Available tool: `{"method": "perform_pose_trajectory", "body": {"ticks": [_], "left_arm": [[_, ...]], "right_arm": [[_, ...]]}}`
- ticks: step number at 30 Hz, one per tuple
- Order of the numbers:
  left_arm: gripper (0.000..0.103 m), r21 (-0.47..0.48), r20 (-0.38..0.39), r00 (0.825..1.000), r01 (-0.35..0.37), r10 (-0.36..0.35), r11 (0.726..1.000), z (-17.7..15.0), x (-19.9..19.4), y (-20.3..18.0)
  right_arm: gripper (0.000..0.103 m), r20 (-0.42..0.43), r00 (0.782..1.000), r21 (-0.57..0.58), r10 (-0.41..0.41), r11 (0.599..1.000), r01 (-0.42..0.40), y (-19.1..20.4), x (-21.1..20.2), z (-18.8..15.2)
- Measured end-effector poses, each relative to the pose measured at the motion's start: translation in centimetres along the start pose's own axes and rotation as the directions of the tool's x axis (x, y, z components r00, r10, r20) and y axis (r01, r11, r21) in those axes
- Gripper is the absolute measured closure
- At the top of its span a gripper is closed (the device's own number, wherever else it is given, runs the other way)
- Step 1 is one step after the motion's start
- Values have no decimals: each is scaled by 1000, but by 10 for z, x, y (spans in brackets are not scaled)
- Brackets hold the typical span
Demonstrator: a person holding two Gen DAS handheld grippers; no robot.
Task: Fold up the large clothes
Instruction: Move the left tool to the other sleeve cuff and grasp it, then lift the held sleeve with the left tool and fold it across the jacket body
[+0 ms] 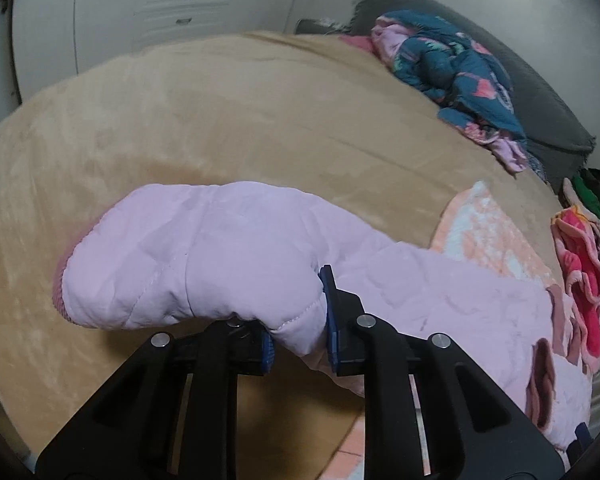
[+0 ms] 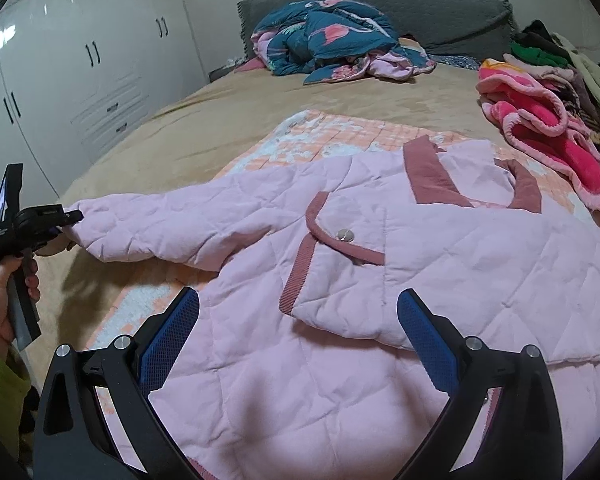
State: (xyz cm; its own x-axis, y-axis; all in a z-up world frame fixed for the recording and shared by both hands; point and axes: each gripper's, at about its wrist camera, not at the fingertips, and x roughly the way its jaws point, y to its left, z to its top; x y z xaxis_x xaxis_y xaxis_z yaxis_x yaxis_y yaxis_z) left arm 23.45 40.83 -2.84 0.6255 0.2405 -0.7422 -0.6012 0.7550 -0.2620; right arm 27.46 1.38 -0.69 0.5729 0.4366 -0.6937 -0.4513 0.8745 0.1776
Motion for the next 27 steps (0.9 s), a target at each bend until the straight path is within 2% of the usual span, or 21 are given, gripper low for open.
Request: {"method": "perform_pose_trajectory", "body": {"ticks": [5, 11, 27], "left_arm": [[92, 42, 63, 998, 6, -9, 999, 10, -32, -24], [92, 96, 101, 995, 15, -24, 995, 16, -62, -57], [92, 235, 189, 979, 25, -71, 972, 4, -126, -154]], "right_arm": [[4, 30, 1000, 12, 1, 1000, -1, -10, -22, 2], [4, 68, 998, 53, 1, 999, -5, -29, -49, 1], [4, 162, 987, 165, -9, 986, -19, -95, -112, -12]]}}
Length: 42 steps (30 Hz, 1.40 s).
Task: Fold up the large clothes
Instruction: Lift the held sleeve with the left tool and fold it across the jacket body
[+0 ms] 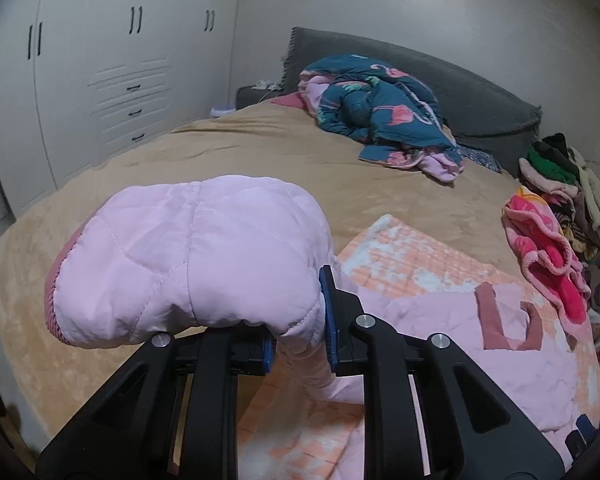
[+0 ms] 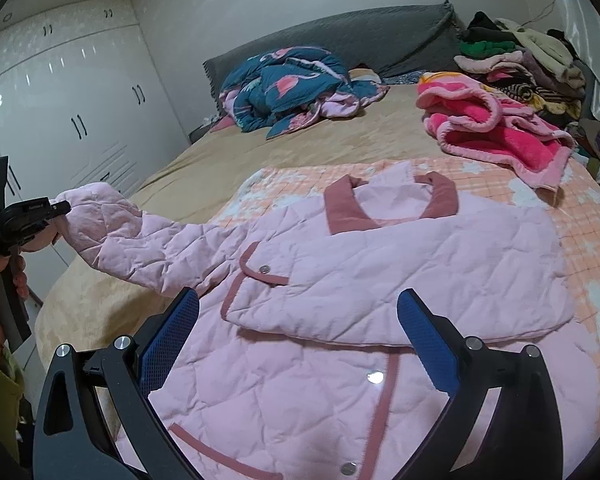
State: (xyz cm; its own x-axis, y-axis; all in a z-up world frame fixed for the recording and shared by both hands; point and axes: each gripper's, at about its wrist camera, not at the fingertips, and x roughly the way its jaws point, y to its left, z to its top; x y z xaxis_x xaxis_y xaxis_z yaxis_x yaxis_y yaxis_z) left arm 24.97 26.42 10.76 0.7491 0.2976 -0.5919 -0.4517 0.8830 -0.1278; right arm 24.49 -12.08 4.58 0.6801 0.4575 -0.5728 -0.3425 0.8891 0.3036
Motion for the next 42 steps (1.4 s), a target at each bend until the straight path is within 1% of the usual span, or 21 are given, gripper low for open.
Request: {"method": "perform_pose_trajectory", "body": {"ticks": [3, 8, 11, 21, 24, 30, 33, 39, 42], "left_arm": [[92, 27, 13, 1000, 10, -10, 1000, 0, -7, -19], [92, 100, 34, 999, 27, -30, 995, -4, -20, -60], [93, 131, 36, 998, 48, -53, 990, -6, -26, -81], [93, 249, 34, 992, 111, -123, 962, -28, -42, -157], [93, 296, 38, 990, 119, -136, 948, -39, -45, -179], [94, 347, 5, 983, 169, -182, 922, -61, -44, -219], [94, 380, -13, 979, 192, -202, 905, -75, -41, -239], [94, 439, -66, 970, 240, -235, 866, -107, -31, -276], [94, 476, -93, 962, 268, -255, 838, -127, -27, -293]], "right_arm": [[4, 19, 1000, 23, -2, 1000, 2, -15, -13, -1], [4, 42, 999, 72, -10, 997, 7, -38, -30, -3], [4, 54, 998, 96, -18, 995, 13, -51, -41, -5], [4, 82, 995, 166, -58, 985, 43, -97, -73, -10], [4, 95, 993, 196, -69, 979, 49, -110, -79, -13], [4, 102, 990, 247, -97, 967, 69, -139, -93, -23], [4, 101, 989, 266, -106, 961, 76, -150, -97, -27], [4, 91, 987, 308, -136, 946, 102, -173, -103, -39], [4, 82, 986, 319, -146, 941, 113, -180, -105, -45]]}}
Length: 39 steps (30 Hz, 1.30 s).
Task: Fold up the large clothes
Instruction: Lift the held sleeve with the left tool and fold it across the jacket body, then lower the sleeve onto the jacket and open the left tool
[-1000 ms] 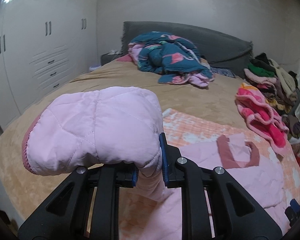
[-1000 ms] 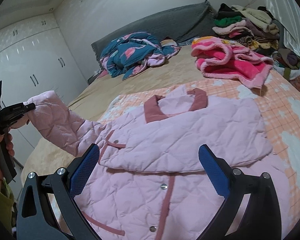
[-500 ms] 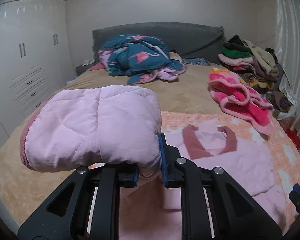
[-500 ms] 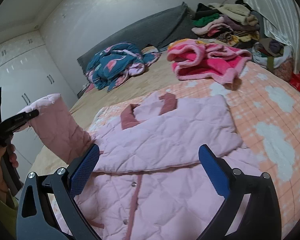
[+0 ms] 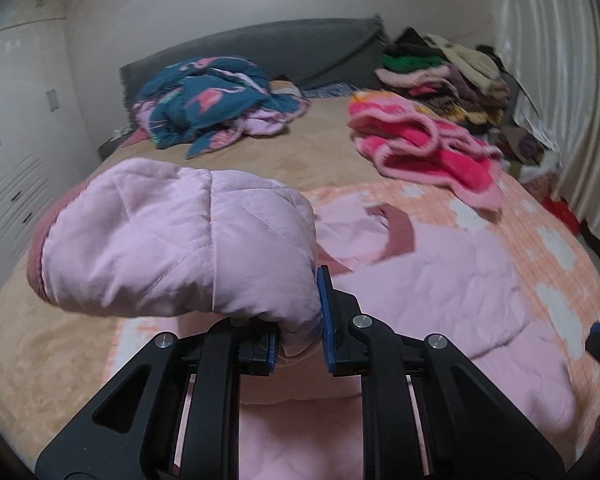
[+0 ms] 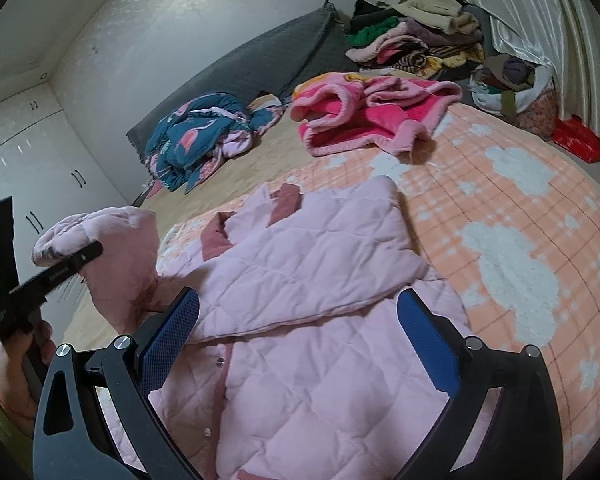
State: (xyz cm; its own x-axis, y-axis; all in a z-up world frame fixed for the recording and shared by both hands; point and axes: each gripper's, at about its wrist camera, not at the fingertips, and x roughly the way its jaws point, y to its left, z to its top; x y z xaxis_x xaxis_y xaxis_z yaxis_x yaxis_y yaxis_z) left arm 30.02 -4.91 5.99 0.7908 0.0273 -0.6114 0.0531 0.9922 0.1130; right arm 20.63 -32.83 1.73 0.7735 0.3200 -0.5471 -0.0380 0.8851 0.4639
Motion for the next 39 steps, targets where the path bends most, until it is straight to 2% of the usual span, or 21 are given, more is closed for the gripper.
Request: {"method": "perform_pose_trajectory", "body": {"ticks": [4, 9, 18, 29, 31, 33, 34, 35, 38, 39], "left_arm": [[94, 65, -28, 998, 61, -59, 996, -16, 17, -30], [94, 97, -101, 990, 103, -93, 990, -39, 42, -56], [92, 97, -147, 985, 108, -94, 989, -62, 60, -74], [81, 180, -181, 977, 145, -112, 973, -79, 66, -93], [74, 192, -194, 975, 150, -112, 970, -83, 66, -94], [56, 198, -211, 970, 165, -122, 966, -86, 64, -96], [40, 211, -211, 970, 169, -124, 963, -87, 60, -98], [34, 224, -208, 971, 169, -122, 960, -89, 58, -101], [31, 275, -207, 973, 160, -104, 948, -96, 50, -106], [25, 275, -214, 971, 160, -102, 948, -98, 50, -106]], "right_arm": [[4, -2, 1000, 8, -21, 1000, 21, -12, -3, -2], [4, -3, 999, 32, -50, 998, 50, -28, -6, -4], [4, -12, 997, 71, -79, 994, 79, -48, -7, -7], [4, -24, 997, 69, -67, 995, 68, -44, -6, -5], [4, -31, 998, 71, -64, 995, 66, -42, -5, -6], [4, -35, 997, 67, -64, 996, 67, -40, -4, -6], [4, -36, 997, 66, -64, 996, 66, -40, -3, -6], [4, -39, 997, 65, -63, 996, 65, -39, -3, -6], [4, -46, 997, 62, -59, 996, 62, -35, -1, -6], [4, -50, 997, 58, -57, 997, 60, -34, -1, -6]]}}
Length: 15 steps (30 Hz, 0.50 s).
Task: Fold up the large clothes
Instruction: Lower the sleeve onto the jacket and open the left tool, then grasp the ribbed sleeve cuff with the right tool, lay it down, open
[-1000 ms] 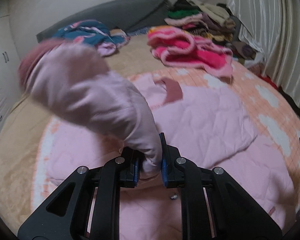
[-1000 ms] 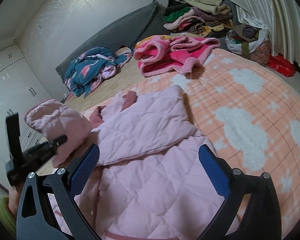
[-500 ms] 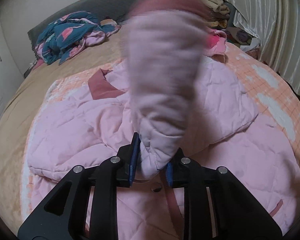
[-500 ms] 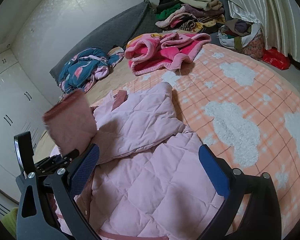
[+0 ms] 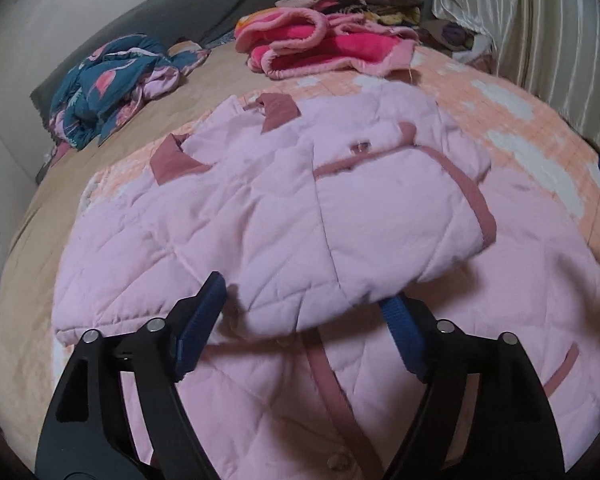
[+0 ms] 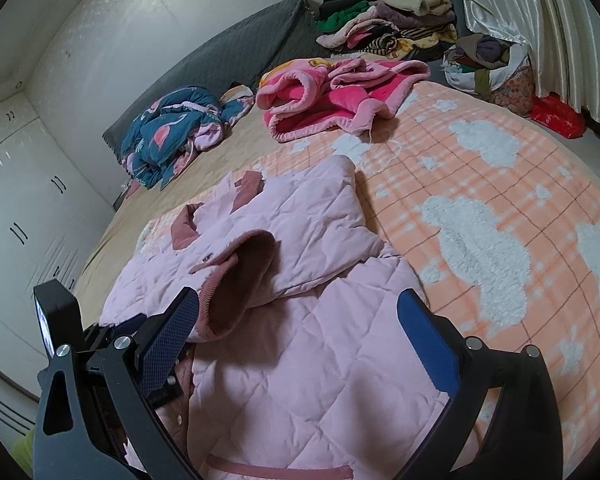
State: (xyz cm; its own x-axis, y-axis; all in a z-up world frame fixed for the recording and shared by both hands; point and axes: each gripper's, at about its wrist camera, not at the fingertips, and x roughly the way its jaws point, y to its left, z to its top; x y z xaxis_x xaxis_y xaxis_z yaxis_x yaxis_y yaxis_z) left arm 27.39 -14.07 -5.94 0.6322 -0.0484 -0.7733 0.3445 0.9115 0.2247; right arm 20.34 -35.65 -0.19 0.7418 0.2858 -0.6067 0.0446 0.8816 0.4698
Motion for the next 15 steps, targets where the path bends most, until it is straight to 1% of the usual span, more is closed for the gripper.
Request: {"method": "perform_pose_trajectory", "body": {"ticks": [2, 3, 5, 7, 11, 15], "left_arm": [[19, -18, -13, 1000, 14, -15, 1000, -5, -4, 4], [13, -29, -12, 1000, 21, -22, 999, -7, -7, 7], [9, -59, -6, 999, 35, -35, 998, -11, -15, 16], [9, -95, -3, 999, 43, -43, 995, -15, -24, 27], [9, -159, -12, 1000, 15, -17, 987, -24, -35, 52], [9, -256, -14, 1000, -8, 4, 967, -35, -43, 85]], "right_arm": [[4, -4, 1000, -7, 2, 1000, -2, 4, 1, -1], [4, -9, 1000, -11, 4, 1000, -5, 6, 3, -1], [4, -21, 1000, -15, 9, 1000, -9, 10, 8, -3], [4, -38, 999, -14, 18, 1000, -19, 14, 14, -5], [4, -82, 996, -40, 39, 998, -43, 32, 28, -11], [4, -130, 990, -57, 60, 996, -68, 50, 45, -20]]}}
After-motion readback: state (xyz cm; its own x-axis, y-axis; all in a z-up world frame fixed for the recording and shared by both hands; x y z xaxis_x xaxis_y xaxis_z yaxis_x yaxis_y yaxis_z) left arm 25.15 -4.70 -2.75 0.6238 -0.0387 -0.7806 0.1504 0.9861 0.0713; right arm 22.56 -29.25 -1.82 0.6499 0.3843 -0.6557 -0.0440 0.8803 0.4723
